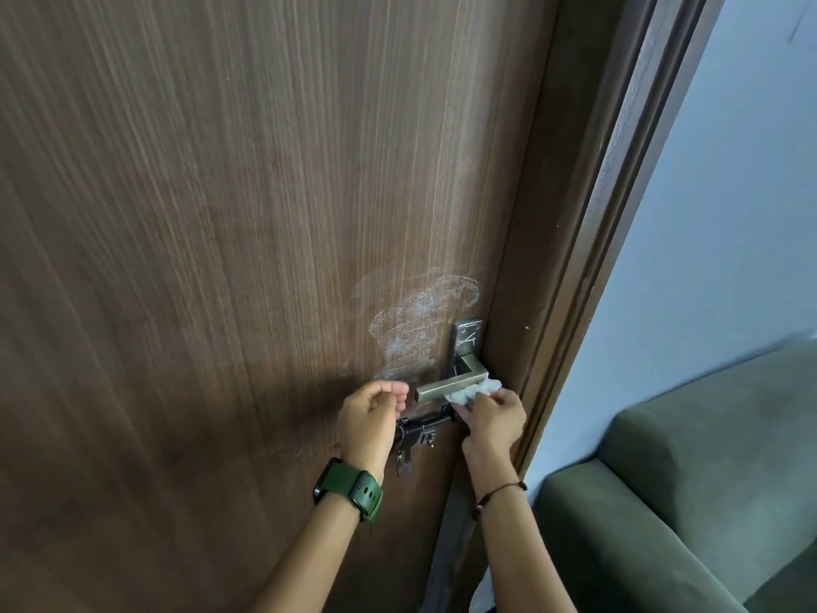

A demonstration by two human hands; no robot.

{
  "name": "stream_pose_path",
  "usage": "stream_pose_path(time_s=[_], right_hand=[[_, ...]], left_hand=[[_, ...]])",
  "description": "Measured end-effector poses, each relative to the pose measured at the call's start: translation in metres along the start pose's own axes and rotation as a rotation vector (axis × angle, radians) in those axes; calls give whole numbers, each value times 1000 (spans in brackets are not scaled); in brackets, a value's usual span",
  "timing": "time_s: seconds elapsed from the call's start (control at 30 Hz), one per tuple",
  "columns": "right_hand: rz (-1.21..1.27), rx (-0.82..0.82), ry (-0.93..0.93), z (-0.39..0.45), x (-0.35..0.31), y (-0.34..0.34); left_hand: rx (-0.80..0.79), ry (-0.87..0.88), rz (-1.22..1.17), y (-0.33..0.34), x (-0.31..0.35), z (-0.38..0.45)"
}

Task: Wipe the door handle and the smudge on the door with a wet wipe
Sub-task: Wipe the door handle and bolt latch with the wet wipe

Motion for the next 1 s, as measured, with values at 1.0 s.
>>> stream_pose_path(time_s=[1.0], right_hand=[[835,-564,742,-64,37,65]], left_hand=[[78,-6,-65,-18,-4,7]])
Point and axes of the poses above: each hand's wrist, its own z-axis towards the middle knuckle, its own y-axis out of the palm, x = y × z, the point moved 8 cm from there along z, towards the middle knuckle, and after that the axes turned 7 degrees about z, right-handed, at the moved point
